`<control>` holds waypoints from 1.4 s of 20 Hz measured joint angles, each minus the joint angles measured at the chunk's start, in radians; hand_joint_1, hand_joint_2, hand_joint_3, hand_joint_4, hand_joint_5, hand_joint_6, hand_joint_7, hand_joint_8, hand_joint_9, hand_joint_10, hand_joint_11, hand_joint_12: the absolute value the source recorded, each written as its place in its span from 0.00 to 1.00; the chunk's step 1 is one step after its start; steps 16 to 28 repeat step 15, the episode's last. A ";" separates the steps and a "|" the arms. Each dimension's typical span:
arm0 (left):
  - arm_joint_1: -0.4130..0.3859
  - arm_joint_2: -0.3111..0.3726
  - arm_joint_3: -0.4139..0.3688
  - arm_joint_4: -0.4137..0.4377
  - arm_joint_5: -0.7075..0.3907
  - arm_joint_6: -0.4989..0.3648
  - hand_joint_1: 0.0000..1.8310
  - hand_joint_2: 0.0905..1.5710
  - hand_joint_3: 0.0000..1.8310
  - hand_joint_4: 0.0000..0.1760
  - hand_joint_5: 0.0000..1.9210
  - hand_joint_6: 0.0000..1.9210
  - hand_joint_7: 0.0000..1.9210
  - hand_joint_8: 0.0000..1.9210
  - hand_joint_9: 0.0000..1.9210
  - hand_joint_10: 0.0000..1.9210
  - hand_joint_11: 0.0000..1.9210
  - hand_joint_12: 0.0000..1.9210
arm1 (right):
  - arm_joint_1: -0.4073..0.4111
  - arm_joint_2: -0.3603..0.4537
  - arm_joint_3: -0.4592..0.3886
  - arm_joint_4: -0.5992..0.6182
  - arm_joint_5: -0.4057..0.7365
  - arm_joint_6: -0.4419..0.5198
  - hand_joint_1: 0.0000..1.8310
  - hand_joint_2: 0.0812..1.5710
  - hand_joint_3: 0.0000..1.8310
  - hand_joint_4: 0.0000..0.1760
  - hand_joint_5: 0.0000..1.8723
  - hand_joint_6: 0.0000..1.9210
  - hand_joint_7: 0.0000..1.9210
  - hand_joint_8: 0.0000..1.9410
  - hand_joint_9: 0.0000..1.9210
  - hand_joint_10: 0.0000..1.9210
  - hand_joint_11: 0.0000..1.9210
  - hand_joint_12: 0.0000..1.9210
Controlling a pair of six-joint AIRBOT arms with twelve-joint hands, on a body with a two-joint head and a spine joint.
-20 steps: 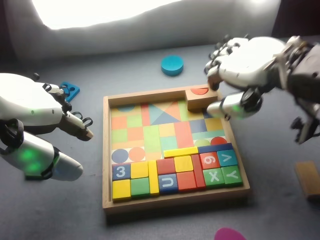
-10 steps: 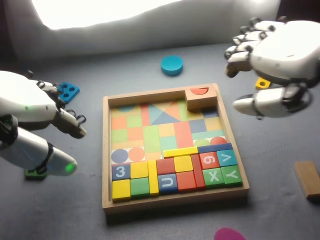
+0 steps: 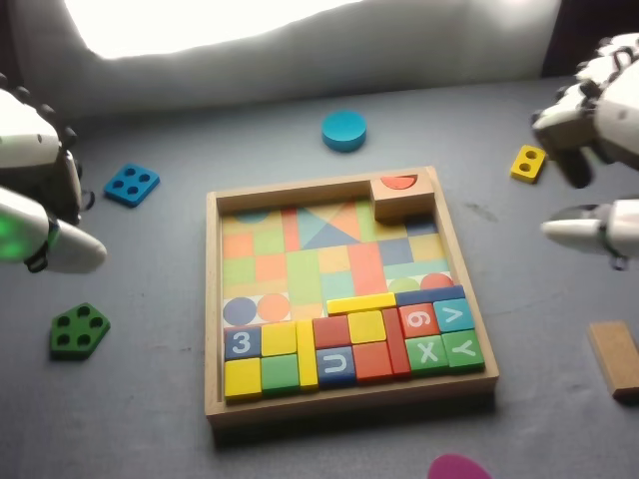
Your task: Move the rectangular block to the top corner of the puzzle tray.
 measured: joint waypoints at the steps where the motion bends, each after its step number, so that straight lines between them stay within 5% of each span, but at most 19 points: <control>1: -0.004 0.007 -0.008 0.009 0.001 0.000 0.04 0.77 0.00 0.00 0.37 0.46 0.28 0.77 0.23 0.84 0.17 0.92 | 0.002 0.025 -0.018 0.001 0.006 0.000 0.25 0.74 0.00 0.00 0.31 0.79 0.30 0.81 0.21 0.90 0.17 1.00; 9: -0.023 0.023 -0.024 0.033 -0.020 -0.009 0.06 0.77 0.00 0.00 0.32 0.56 0.28 0.77 0.25 0.84 0.18 0.90 | 0.001 0.042 -0.036 0.001 0.010 0.020 0.19 0.76 0.00 0.00 0.33 0.73 0.32 0.75 0.21 0.87 0.15 1.00; 12: -0.027 0.023 -0.032 0.046 -0.031 -0.038 0.06 0.77 0.00 0.00 0.34 0.46 0.29 0.76 0.25 0.86 0.17 0.95 | 0.001 0.042 -0.036 -0.009 0.002 0.041 0.19 0.76 0.00 0.00 0.33 0.69 0.32 0.72 0.21 0.86 0.14 1.00; 15: -0.027 0.023 -0.029 0.050 -0.037 -0.037 0.06 0.77 0.00 0.00 0.31 0.53 0.27 0.76 0.24 0.84 0.17 0.92 | -0.013 0.057 -0.037 -0.443 -0.021 0.438 0.19 0.76 0.00 0.00 0.32 0.72 0.31 0.75 0.21 0.84 0.14 1.00; 28: -0.027 0.023 -0.029 0.050 -0.037 -0.037 0.06 0.77 0.00 0.00 0.31 0.53 0.27 0.76 0.24 0.84 0.17 0.92 | -0.013 0.057 -0.037 -0.443 -0.021 0.438 0.19 0.76 0.00 0.00 0.32 0.72 0.31 0.75 0.21 0.84 0.14 1.00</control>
